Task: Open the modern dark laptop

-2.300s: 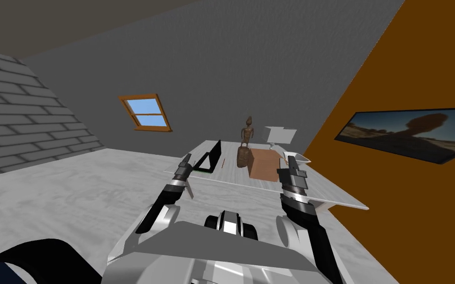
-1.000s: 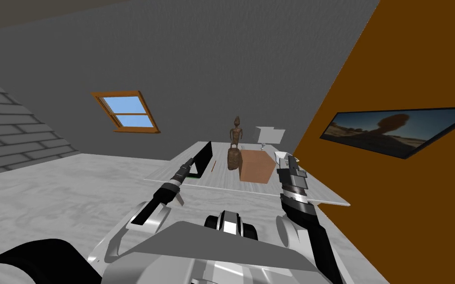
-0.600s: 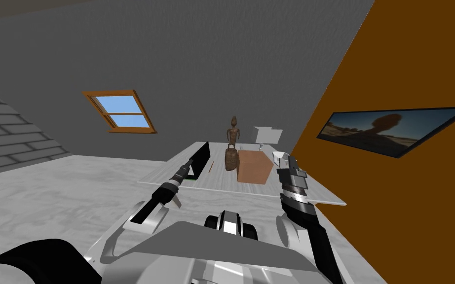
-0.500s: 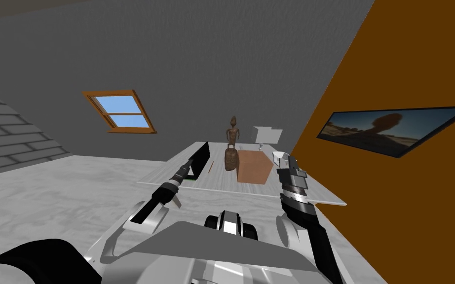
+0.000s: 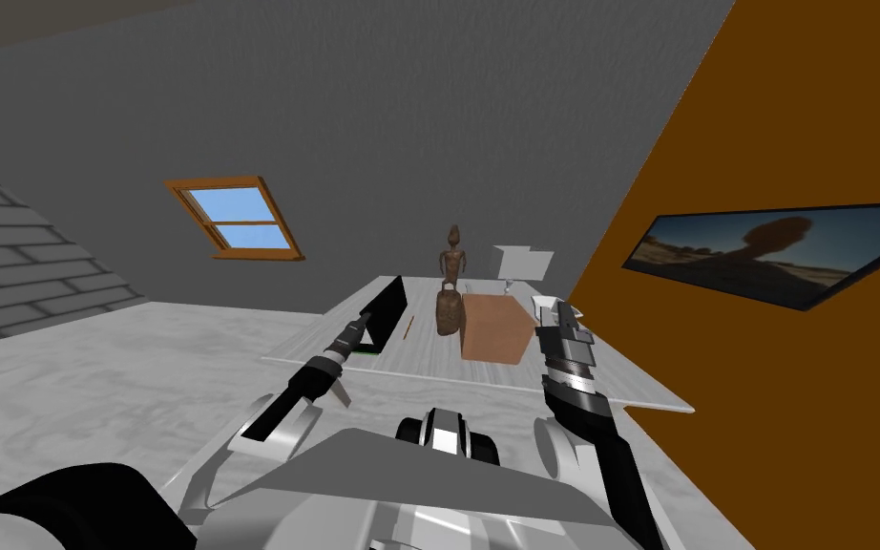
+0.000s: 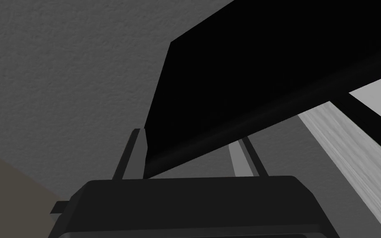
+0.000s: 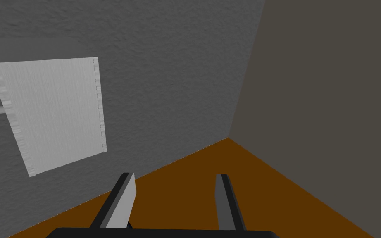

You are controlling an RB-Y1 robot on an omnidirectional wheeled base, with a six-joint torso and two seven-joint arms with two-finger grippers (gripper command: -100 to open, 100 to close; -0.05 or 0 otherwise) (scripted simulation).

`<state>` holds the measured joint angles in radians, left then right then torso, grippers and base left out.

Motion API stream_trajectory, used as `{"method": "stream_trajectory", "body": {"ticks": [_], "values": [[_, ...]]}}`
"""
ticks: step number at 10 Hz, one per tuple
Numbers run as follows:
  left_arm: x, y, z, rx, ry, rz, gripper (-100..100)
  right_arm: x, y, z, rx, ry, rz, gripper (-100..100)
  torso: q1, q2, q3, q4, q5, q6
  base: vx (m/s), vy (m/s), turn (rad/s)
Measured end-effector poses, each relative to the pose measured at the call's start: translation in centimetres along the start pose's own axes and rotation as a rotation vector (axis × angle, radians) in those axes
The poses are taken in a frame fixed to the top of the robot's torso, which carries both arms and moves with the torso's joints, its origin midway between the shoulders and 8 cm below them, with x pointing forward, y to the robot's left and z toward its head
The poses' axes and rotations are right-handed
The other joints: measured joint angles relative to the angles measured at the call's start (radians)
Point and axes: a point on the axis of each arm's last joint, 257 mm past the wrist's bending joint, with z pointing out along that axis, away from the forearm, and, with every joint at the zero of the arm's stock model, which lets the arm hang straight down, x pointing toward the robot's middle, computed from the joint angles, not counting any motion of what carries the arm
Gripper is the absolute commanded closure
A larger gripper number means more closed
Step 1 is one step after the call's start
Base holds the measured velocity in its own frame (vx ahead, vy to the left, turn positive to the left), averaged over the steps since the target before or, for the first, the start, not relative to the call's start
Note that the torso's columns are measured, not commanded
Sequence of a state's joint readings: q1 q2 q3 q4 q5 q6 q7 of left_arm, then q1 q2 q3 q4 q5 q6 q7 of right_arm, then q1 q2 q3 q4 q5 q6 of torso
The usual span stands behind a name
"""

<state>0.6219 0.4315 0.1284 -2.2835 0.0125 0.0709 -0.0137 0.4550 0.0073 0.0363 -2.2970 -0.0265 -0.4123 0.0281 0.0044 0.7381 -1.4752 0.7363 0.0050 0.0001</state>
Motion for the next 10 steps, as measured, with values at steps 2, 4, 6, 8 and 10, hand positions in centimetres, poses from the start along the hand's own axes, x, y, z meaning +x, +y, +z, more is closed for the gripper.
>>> {"method": "stream_trajectory", "body": {"ticks": [2, 4, 6, 8, 10], "values": [[0.1, -0.2, -1.5, 0.011, 0.014, -0.075, 100, 0.0, 0.0, 0.0, 0.000, 0.000, 0.000, 0, -0.001, -0.002, -0.002, -0.001, -0.001, 0.000, 0.071, 0.066, 0.064], [0.4, -0.1, -2.7, 0.011, 0.023, -0.157, 100, 0.0, 0.0, 0.0, 0.000, 0.000, 0.000, 0, -0.002, -0.003, -0.002, -0.001, -0.002, 0.001, 0.080, 0.070, 0.057], [0.5, 0.3, -4.1, 0.006, 0.030, -0.238, 100, 0.0, 0.0, 0.0, 0.000, 0.000, 0.000, 0, -0.004, -0.001, -0.001, 0.002, -0.004, 0.000, 0.079, 0.064, 0.054], [0.5, 0.2, -5.2, 0.006, 0.030, -0.303, 100, 0.0, 0.0, 0.0, 0.000, 0.000, 0.000, 0, -0.007, 0.002, 0.000, 0.003, -0.006, 0.001, 0.061, 0.035, 0.028], [0.4, 0.3, -5.7, 0.004, 0.029, -0.336, 100, 0.0, 0.0, 0.0, 0.000, 0.000, 0.000, 0, -0.007, 0.003, 0.001, 0.004, -0.006, 0.000, 0.007, 0.044, -0.010]]}}
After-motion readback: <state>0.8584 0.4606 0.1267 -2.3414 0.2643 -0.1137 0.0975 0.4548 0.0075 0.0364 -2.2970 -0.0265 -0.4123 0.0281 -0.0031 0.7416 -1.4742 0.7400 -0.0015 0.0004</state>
